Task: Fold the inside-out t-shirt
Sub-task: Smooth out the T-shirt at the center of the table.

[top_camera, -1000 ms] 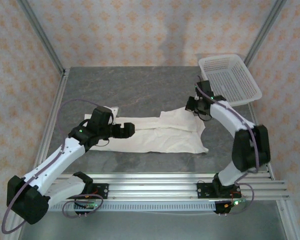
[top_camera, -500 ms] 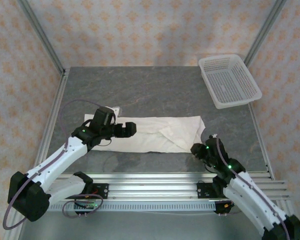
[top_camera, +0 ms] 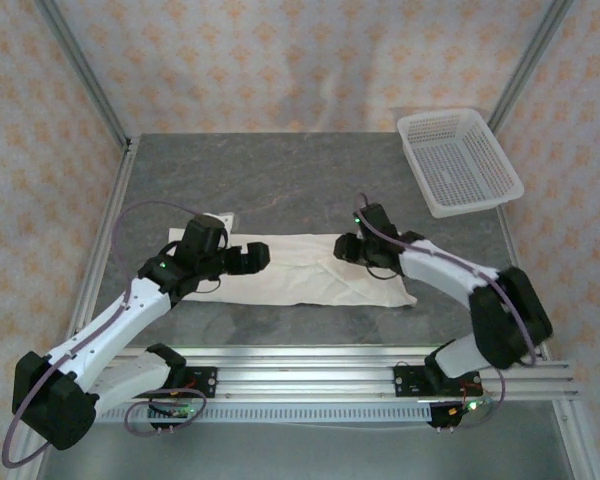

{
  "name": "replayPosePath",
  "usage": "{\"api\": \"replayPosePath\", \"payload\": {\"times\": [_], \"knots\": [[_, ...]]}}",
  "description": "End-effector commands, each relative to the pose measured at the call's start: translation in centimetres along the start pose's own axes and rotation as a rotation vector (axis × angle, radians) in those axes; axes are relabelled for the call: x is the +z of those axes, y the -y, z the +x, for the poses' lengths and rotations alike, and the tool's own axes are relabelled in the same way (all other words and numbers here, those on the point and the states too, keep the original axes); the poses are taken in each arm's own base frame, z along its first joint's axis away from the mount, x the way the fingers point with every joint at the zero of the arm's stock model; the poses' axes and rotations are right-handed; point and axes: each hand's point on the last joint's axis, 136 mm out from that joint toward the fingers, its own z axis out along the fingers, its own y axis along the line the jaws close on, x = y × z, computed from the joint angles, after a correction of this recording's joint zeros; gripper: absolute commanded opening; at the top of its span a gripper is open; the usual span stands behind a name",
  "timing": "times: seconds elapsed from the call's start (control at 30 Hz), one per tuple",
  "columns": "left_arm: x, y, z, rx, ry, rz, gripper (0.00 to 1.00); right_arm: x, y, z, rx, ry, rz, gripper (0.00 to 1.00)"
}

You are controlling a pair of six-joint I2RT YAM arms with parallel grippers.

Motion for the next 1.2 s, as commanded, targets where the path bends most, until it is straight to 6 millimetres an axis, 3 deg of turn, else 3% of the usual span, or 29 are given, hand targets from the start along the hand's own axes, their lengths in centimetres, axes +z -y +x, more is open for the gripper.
{"api": "replayPosePath", "payload": {"times": [0.0, 0.13, 0.3, 0.53, 0.63, 0.73, 0.83, 0.9, 1.0, 1.07, 1.17], "knots": [[-0.3, -0.9, 0.8, -0.004, -0.012, -0.049, 0.96, 1.4, -1.5, -0.7, -0.067, -0.016, -0.047, 0.43], [-0.2, -1.2, 1.0, 0.000, -0.011, -0.058, 0.96, 2.8, -1.4, -0.3, -0.037, -0.035, -0.055, 0.42], [0.3, -1.5, 1.2, -0.002, -0.017, -0.071, 0.96, 3.0, -2.2, 0.9, 0.029, -0.069, -0.100, 0.17], [0.8, -1.8, 1.5, -0.001, -0.037, -0.081, 0.96, 1.9, -2.7, 2.7, 0.093, -0.084, -0.141, 0.00], [0.8, -1.9, 1.6, 0.001, -0.036, -0.085, 0.96, 1.4, -4.2, 5.6, 0.032, -0.103, -0.155, 0.00], [0.9, -2.0, 1.7, 0.000, -0.037, -0.087, 0.96, 0.9, -3.5, 7.1, 0.001, -0.096, -0.116, 0.02], [1.2, -2.0, 1.8, -0.003, -0.041, -0.084, 0.96, -1.1, -1.7, 4.2, -0.047, 0.052, 0.004, 0.21], [1.4, -2.0, 1.9, -0.006, -0.047, -0.082, 0.96, -1.6, -0.6, 1.7, -0.083, 0.123, 0.084, 0.26], [1.5, -1.9, 1.9, -0.011, -0.051, -0.076, 0.96, -0.4, 0.9, -1.2, -0.096, 0.117, 0.170, 0.26], [1.3, -1.9, 2.0, -0.012, -0.048, -0.078, 0.96, 1.1, 0.3, -2.5, -0.114, 0.091, 0.161, 0.26], [0.9, -2.4, 2.1, -0.007, -0.042, -0.097, 0.96, 3.2, -1.0, -2.6, -0.133, 0.018, 0.124, 0.32]]}}
